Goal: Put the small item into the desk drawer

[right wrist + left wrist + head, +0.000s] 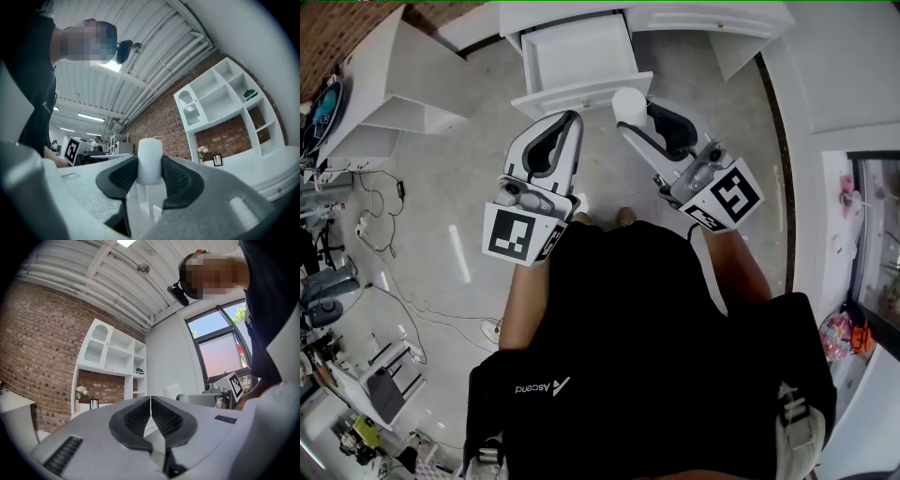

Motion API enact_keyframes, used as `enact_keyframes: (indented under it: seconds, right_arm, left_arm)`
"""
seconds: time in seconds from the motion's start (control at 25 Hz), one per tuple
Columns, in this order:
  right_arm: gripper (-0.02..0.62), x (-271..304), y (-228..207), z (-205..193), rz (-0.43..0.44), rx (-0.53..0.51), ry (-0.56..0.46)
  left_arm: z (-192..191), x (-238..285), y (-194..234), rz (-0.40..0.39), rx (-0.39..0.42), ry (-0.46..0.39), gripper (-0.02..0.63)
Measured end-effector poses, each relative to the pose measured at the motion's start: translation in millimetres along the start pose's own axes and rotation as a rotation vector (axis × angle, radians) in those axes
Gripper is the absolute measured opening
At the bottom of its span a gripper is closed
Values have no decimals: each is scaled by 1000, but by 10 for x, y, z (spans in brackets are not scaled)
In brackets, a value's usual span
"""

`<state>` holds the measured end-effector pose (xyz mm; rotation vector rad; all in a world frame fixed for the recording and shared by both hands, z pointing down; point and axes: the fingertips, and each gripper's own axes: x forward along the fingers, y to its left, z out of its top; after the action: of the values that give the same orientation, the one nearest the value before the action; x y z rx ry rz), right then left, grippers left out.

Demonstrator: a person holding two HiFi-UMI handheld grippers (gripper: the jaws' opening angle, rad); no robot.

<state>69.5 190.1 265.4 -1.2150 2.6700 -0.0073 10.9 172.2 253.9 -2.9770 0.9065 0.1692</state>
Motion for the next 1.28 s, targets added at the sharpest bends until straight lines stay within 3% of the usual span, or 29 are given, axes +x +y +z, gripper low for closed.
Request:
enact_keyframes:
  seconds: [0.52,0.96,1.28]
  right_arm:
    - [156,390,-298,-44,3,-39,27]
    - [156,1217,-901,-295,-55,-76,122]
    - [156,1950,-1310,-781,-104,-121,277]
  left_arm:
    - [40,224,496,26,26,-19,5]
    - [-39,647,1451,-15,26,-38,5]
    - [-264,859,2240,-54,7,-35,5]
